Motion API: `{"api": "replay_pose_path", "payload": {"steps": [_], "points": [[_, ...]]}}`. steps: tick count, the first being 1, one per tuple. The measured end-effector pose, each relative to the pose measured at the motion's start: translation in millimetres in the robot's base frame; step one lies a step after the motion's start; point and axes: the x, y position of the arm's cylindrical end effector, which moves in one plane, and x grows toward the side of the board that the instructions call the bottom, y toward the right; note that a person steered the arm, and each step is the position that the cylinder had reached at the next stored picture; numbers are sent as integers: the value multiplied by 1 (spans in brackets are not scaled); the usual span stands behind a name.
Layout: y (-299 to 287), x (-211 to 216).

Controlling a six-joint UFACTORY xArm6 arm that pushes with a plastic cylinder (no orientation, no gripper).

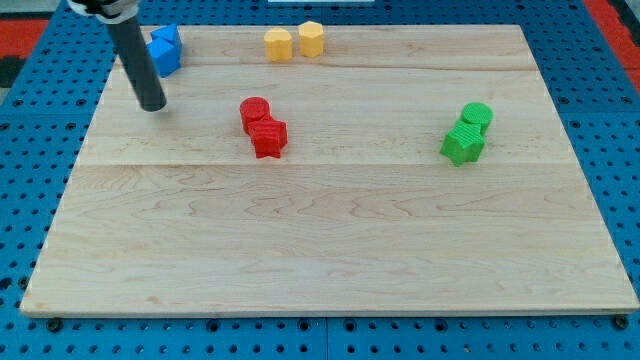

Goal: Separate the yellow blocks from each other

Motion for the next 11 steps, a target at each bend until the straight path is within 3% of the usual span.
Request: {"api": "replay_pose_path", "payload": {"steps": [2, 3, 4, 5, 6, 7, 8, 10, 11], "points": [[85, -24], [192, -11], [223, 64], [231, 19], [276, -64], [264, -131], [210, -147], [124, -83], [127, -96]]}}
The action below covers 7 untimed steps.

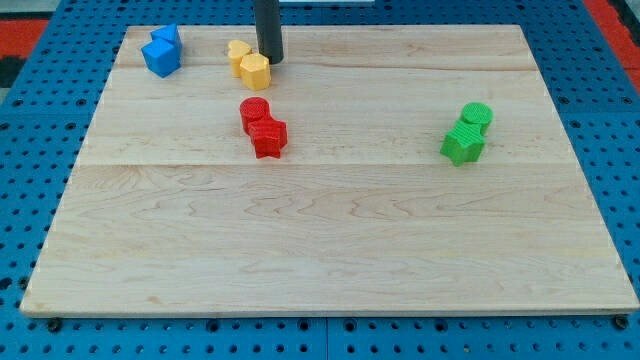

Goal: Separate the yellow blocks from each other

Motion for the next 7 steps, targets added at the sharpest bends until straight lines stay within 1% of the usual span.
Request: {"api": "replay_pose_path", "payload": {"steps": [1, 2, 4, 5, 6, 7], "points": [[-13, -21], [-41, 17], [-85, 51], [-83, 34], [-47, 35], [-74, 62]]}}
